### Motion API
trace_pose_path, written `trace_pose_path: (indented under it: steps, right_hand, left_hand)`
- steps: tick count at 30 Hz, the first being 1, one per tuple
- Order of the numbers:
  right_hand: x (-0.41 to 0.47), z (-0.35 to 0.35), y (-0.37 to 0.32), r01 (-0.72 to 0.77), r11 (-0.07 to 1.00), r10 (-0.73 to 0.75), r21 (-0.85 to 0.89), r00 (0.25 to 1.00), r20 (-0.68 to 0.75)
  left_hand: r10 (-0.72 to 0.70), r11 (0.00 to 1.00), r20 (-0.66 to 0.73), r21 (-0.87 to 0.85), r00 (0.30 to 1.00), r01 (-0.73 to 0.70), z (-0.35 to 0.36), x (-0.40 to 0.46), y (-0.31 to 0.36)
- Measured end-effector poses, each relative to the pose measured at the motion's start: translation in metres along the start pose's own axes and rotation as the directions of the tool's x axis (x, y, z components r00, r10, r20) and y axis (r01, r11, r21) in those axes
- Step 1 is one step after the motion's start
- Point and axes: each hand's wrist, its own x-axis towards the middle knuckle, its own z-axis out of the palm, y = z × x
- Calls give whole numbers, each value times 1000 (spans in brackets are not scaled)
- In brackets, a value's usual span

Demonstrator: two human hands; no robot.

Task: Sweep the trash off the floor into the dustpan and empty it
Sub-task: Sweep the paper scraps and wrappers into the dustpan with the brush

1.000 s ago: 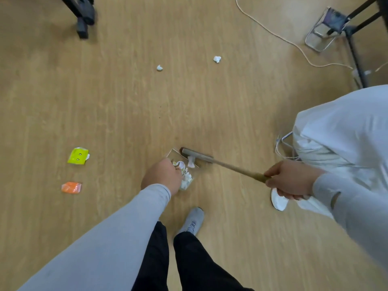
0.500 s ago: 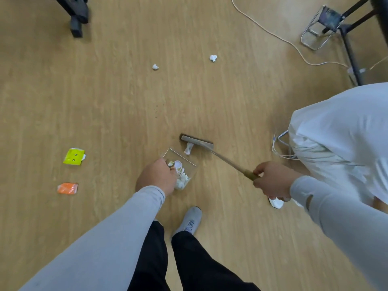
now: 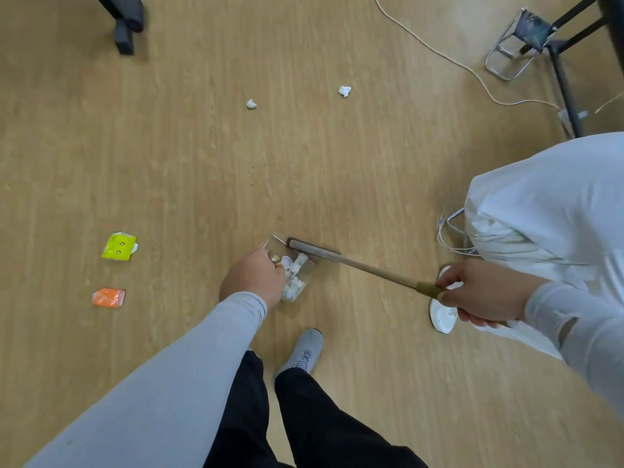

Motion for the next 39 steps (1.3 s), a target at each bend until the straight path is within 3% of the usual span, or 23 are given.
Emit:
trace_pose_path:
  steps: [13, 24, 32, 39]
  right_hand:
    - [0, -1, -6, -58, 998, 58, 20, 998, 27]
    - [1, 26, -13, -21, 991, 33, 132, 995, -89]
    - [-1, -10, 8, 3, 928, -25, 373, 998, 54]
    - [-9, -3, -3, 71, 986, -71, 148, 997, -4]
  left_hand:
    - [12, 1000, -12, -13, 1000, -12, 3, -1, -6]
    - [9, 1000, 0, -15, 1000, -9, 2, -3, -5]
    - [9, 1000, 0, -16, 1000, -9, 2, -7, -6]
    - [4, 1000, 5, -11, 1000, -4, 2, -6, -7]
